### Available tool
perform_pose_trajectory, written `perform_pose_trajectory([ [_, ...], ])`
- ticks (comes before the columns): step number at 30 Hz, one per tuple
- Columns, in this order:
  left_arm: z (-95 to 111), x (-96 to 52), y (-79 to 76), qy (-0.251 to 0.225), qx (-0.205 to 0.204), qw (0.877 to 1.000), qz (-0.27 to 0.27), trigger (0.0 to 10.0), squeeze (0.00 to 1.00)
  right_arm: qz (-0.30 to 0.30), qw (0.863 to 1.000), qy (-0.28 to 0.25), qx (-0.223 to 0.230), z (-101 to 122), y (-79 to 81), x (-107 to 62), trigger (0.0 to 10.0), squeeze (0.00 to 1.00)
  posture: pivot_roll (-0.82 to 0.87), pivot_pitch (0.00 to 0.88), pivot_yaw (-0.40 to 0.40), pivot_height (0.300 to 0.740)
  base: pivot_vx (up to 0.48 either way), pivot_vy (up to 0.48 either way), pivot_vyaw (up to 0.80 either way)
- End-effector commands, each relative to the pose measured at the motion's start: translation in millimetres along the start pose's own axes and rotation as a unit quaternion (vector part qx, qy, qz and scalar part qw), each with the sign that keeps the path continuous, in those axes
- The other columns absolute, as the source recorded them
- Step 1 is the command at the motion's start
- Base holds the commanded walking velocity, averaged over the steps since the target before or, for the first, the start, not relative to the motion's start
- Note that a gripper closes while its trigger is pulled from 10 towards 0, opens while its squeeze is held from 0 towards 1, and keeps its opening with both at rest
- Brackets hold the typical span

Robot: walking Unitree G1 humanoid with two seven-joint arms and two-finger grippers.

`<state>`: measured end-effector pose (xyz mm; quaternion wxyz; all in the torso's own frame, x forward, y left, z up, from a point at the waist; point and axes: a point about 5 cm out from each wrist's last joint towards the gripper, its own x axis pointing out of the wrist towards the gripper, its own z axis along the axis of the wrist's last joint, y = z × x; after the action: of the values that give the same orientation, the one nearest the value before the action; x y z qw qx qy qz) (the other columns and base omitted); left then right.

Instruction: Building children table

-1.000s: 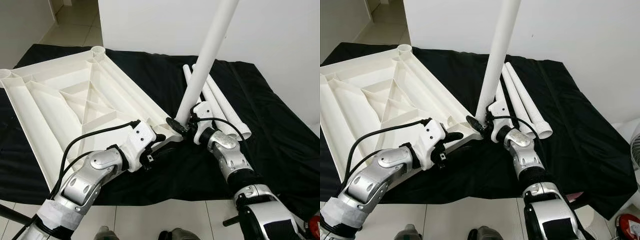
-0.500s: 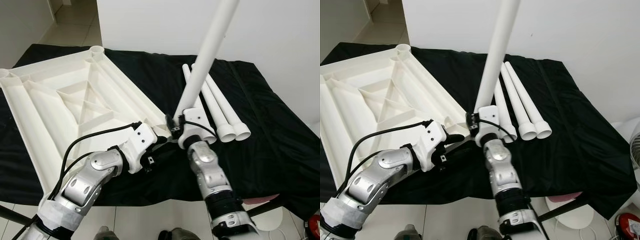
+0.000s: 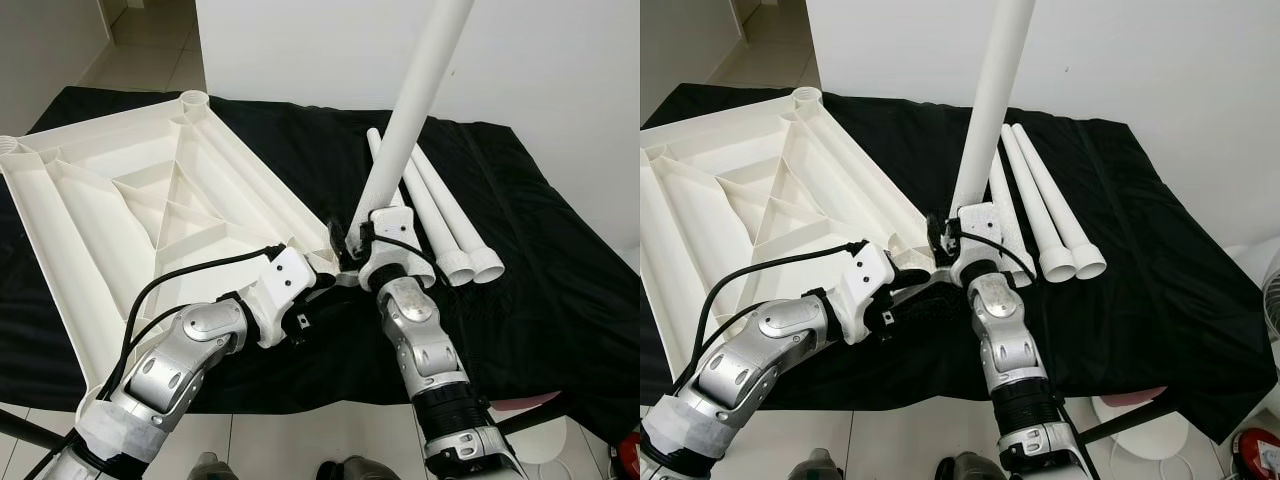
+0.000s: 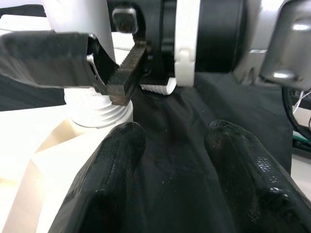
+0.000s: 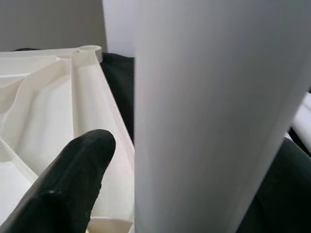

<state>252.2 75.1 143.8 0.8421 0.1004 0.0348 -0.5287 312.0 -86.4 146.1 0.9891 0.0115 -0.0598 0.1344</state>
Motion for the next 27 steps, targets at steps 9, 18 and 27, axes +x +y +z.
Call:
perform_pose_trajectory([
  [9,1,1.7,-2.6,-0.002,0.002,0.999,-0.04,10.0,0.0,0.116,0.993,0.023,-0.021,-2,-31.5,0.0,10.0,0.0,0.12,0.0,-0.098,0.74,0.0,0.0,0.0],
  [18,3,3.1,-1.1,-0.003,0.006,0.999,-0.043,10.0,0.0,0.247,0.963,0.072,-0.074,-18,-39.0,7.3,10.0,0.0,0.12,0.0,-0.086,0.74,0.0,0.0,0.0],
  [27,6,3.0,0.4,-0.002,0.012,0.999,-0.044,10.0,0.0,0.301,0.947,0.093,-0.063,-23,-21.8,27.0,4.3,0.0,0.13,0.0,-0.079,0.74,0.0,0.0,0.0],
])
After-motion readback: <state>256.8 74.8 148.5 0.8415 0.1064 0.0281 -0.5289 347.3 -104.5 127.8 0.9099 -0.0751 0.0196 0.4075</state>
